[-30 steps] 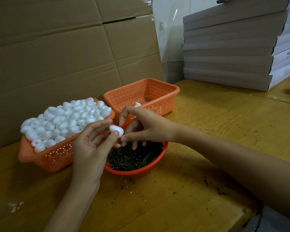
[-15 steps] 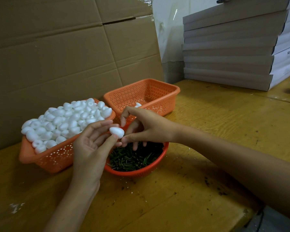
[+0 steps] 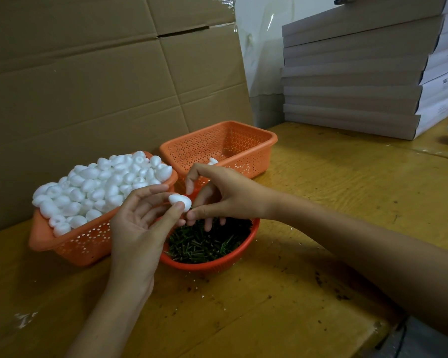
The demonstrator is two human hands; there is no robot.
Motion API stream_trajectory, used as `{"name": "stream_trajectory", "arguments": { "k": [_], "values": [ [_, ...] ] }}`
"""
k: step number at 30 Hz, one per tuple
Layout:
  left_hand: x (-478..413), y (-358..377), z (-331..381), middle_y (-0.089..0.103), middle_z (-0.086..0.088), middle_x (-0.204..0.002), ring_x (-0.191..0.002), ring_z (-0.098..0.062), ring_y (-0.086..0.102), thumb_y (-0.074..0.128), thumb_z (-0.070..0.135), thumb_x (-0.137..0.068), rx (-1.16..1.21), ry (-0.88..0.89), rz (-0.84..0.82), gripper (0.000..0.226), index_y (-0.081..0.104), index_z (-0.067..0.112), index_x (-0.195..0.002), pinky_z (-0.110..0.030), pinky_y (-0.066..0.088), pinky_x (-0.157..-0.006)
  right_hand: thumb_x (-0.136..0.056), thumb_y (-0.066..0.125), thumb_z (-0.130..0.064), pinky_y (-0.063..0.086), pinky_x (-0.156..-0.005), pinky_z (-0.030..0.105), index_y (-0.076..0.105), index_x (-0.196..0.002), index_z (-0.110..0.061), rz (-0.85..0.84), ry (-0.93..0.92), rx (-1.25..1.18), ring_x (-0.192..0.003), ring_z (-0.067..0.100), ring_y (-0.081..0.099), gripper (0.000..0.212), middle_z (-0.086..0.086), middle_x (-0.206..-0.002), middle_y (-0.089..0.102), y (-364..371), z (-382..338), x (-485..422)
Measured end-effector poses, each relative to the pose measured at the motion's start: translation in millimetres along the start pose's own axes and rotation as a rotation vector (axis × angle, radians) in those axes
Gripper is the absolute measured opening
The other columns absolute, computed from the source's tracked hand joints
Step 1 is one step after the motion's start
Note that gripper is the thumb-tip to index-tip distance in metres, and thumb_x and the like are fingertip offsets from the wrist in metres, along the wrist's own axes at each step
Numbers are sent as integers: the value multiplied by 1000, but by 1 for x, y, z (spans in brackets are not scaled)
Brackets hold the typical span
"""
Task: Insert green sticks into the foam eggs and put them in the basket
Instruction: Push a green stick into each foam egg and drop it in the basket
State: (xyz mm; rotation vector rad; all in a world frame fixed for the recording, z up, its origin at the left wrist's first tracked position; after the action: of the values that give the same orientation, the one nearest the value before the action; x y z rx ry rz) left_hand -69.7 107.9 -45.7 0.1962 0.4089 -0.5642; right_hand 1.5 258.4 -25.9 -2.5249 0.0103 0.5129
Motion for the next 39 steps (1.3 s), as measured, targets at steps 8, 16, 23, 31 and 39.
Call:
{"name": "stream_trajectory", "arguments": {
  "k": [8,16,23,31,39],
  "values": [
    [-1,-1,-3,81,-7,-109,-103,-22,79,79,0,-87,8,11,-21,32,69,13,-115,-24,63,-75,-96,74,-11,58,-54,28,44,-118,-3,-1,0,-2,-71,27,78,37,11,-94,80,0,1,0],
    [-2,-1,-5,82,-6,-108,-101,-21,79,75,-2,-91,13,11,-40,25,74,14,-110,-22,62,-71,-96,74,-12,59,-55,32,46,-119,-5,8,-11,-8,-71,26,78,37,8,-92,80,0,1,0],
    [-3,-2,-5,81,-4,-114,-98,-20,78,76,8,-90,-4,5,-20,22,80,18,-110,-21,61,-70,-98,73,-13,58,-56,37,46,-118,-4,14,-12,-33,-71,30,77,35,10,-93,80,-1,2,0],
    [-1,-1,0,77,-4,-127,-111,-24,77,74,25,-89,81,15,2,43,71,22,-132,-26,64,-76,-101,67,-12,58,-55,36,50,-115,-2,110,-56,-51,-74,31,77,24,12,-95,79,-10,1,1],
    [-5,-21,9,74,1,-119,-103,-20,76,66,30,-98,-94,161,128,24,67,28,-121,-37,64,-77,-100,70,-17,62,-54,42,56,-106,-7,539,-19,126,-69,18,77,18,-2,-94,81,-63,10,8]
  ]
}}
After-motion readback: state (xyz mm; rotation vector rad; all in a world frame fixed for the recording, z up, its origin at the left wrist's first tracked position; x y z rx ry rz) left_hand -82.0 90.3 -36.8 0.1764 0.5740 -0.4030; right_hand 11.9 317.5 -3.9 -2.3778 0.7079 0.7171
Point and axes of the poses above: each hand's wrist, its own x-axis away from the middle knuckle, its own y-axis out of the palm, z = x × y, the point moved 7 cm from there along -x, towards the middle knuckle
